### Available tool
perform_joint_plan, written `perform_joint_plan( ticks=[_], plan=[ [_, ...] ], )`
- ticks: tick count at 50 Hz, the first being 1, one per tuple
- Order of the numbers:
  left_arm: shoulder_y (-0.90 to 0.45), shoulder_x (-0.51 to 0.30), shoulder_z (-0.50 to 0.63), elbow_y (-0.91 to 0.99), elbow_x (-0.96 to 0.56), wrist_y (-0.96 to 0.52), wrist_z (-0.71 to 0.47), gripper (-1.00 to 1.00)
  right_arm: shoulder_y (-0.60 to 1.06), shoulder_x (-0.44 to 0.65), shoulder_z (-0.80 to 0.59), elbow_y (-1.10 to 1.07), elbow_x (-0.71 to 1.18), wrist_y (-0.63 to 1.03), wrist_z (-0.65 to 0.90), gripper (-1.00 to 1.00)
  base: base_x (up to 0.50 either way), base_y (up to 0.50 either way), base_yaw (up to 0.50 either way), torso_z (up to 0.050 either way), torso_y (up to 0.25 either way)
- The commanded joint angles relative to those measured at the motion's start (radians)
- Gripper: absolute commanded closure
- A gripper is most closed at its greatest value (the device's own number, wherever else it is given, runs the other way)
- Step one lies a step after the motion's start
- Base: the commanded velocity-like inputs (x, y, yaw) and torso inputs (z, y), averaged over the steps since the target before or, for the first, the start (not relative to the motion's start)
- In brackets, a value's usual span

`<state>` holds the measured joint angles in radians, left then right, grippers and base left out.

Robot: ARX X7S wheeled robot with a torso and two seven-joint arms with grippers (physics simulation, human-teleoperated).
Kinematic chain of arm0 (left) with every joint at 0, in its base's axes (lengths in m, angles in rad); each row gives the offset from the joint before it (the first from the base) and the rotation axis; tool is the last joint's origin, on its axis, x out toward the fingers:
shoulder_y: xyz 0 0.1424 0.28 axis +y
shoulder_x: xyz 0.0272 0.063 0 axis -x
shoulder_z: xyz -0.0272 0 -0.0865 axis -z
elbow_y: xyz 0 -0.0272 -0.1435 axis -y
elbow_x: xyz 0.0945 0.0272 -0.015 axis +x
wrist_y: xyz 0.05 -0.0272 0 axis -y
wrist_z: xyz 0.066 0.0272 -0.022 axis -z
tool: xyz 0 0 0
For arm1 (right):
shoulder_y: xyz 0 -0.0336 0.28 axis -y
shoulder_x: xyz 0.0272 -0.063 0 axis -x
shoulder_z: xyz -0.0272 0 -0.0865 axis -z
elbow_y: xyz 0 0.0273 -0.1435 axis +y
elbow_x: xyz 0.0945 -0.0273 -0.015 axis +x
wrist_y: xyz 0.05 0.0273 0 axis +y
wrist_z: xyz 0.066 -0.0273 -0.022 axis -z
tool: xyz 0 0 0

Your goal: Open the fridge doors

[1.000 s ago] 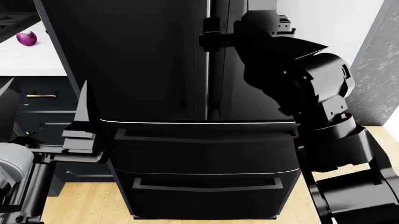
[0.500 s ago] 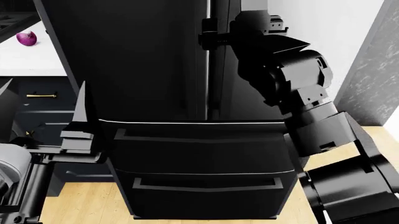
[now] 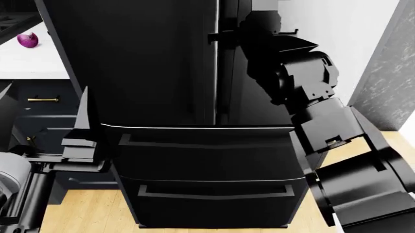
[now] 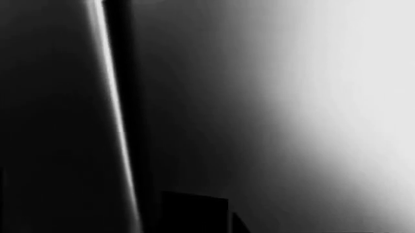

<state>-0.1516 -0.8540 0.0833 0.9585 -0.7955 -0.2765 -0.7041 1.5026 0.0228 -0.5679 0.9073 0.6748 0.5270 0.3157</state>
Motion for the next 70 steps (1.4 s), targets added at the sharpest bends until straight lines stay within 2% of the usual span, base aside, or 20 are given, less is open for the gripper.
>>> perform_joint_plan(
  ticks=[1, 4, 9, 12, 17, 25, 28, 30, 32, 33, 34, 38, 39, 40, 42, 43, 44, 45, 56, 70],
  plan=[
    [0.001, -0.003, 0.002, 0.001, -0.001, 0.003, -0.004, -1.0, 0.006, 0.014, -0.003, 0.013, -0.019, -0.016, 0.011, 1.0, 0.0, 0.0, 0.0, 0.0, 0.0],
    [-0.019, -0.001, 0.009, -0.01, -0.006, -0.004, -0.001, -1.0, 0.006, 0.015, -0.006, 0.014, -0.016, -0.018, 0.011, 1.0, 0.0, 0.0, 0.0, 0.0, 0.0],
    [-0.229, 0.064, 0.096, -0.186, -0.025, -0.065, 0.067, -1.0, 0.002, 0.02, -0.009, 0.0, -0.008, -0.013, 0.015, 1.0, 0.0, 0.0, 0.0, 0.0, 0.0],
    [-0.269, 0.084, 0.115, -0.22, -0.008, -0.067, 0.084, -1.0, -0.004, 0.027, -0.008, -0.02, 0.0, -0.005, 0.021, 1.0, 0.0, 0.0, 0.0, 0.0, 0.0],
    [-0.209, 0.063, 0.085, -0.166, 0.008, -0.032, 0.071, -1.0, -0.03, 0.056, -0.002, -0.105, 0.024, 0.026, 0.041, 1.0, 0.0, 0.0, 0.0, 0.0, 0.0],
    [0.151, -0.039, -0.065, 0.082, 0.044, 0.078, -0.02, -1.0, -0.128, 0.159, 0.044, -0.436, 0.128, 0.131, 0.101, 1.0, 0.0, 0.0, 0.0, 0.0, 0.0],
    [0.371, -0.24, -0.022, 0.088, 0.139, 0.361, -0.157, -1.0, -0.16, 0.193, 0.065, -0.548, 0.172, 0.164, 0.122, 1.0, 0.0, 0.0, 0.0, 0.0, 0.0],
    [0.658, -0.434, -0.032, 0.088, 0.326, 0.626, -0.347, -1.0, -0.183, 0.218, 0.082, -0.627, 0.203, 0.186, 0.142, 1.0, 0.0, 0.0, 0.0, 0.0, 0.0],
    [0.931, -0.564, -0.097, 0.088, 0.507, 0.76, -0.537, -1.0, -0.211, 0.244, 0.099, -0.704, 0.233, 0.204, 0.159, 1.0, 0.0, 0.0, 0.0, 0.0, 0.0],
    [0.935, -0.657, -0.014, 0.088, 0.602, 0.793, -0.672, -1.0, -0.224, 0.255, 0.107, -0.736, 0.247, 0.21, 0.166, 1.0, 0.0, 0.0, 0.0, 0.0, 0.0],
    [0.932, -0.715, 0.064, 0.088, 0.687, 0.812, -0.772, -1.0, -0.237, 0.267, 0.117, -0.767, 0.263, 0.218, 0.174, 1.0, 0.0, 0.0, 0.0, 0.0, 0.0],
    [0.913, -0.716, 0.221, 0.089, 0.853, 0.814, -0.853, -1.0, -0.267, 0.304, 0.154, -0.858, 0.315, 0.236, 0.194, 1.0, 0.0, 0.0, 0.0, 0.0, 0.003],
    [0.763, -0.715, 0.071, 0.087, 0.703, 0.778, -0.731, -1.0, -0.272, 0.312, 0.162, -0.876, 0.325, 0.239, 0.197, 1.0, 0.0, 0.0, 0.0, 0.0, 0.0],
    [0.613, -0.565, 0.208, 0.048, 0.553, 0.628, -0.581, -1.0, -0.277, 0.319, 0.168, -0.89, 0.333, 0.24, 0.2, 1.0, 0.0, 0.0, 0.0, 0.0, 0.0],
    [0.313, -0.296, 0.292, -0.002, 0.253, 0.343, -0.281, -1.0, -0.286, 0.33, 0.18, -0.908, 0.345, 0.241, 0.203, 1.0, 0.0, 0.0, 0.0, 0.0, 0.005],
    [0.163, -0.301, 0.289, -0.005, 0.103, 0.346, -0.271, -1.0, -0.291, 0.336, 0.186, -0.919, 0.351, 0.242, 0.207, 1.0, 0.0, 0.0, 0.0, 0.0, 0.0],
    [0.013, -0.313, 0.281, -0.004, 0.088, 0.361, -0.273, -1.0, -0.296, 0.341, 0.191, -0.93, 0.357, 0.242, 0.209, 1.0, 0.0, 0.0, 0.0, 0.0, 0.01],
    [-0.018, -0.323, 0.276, -0.003, 0.085, 0.37, -0.275, -1.0, -0.301, 0.346, 0.195, -0.939, 0.362, 0.243, 0.212, 1.0, 0.0, 0.0, 0.0, 0.0, 0.0],
    [-0.13, -0.305, 0.288, -0.032, 0.012, 0.267, -0.27, -1.0, -0.374, 0.41, 0.256, -1.035, 0.416, 0.24, 0.246, 1.0, 0.0, 0.0, 0.0, 0.0, 0.004],
    [-0.138, -0.302, 0.287, -0.033, 0.01, 0.265, -0.267, -1.0, -0.456, 0.49, 0.333, -1.154, 0.483, 0.224, 0.259, 1.0, 0.0, 0.0, 0.0, 0.001, 0.004]
  ],
)
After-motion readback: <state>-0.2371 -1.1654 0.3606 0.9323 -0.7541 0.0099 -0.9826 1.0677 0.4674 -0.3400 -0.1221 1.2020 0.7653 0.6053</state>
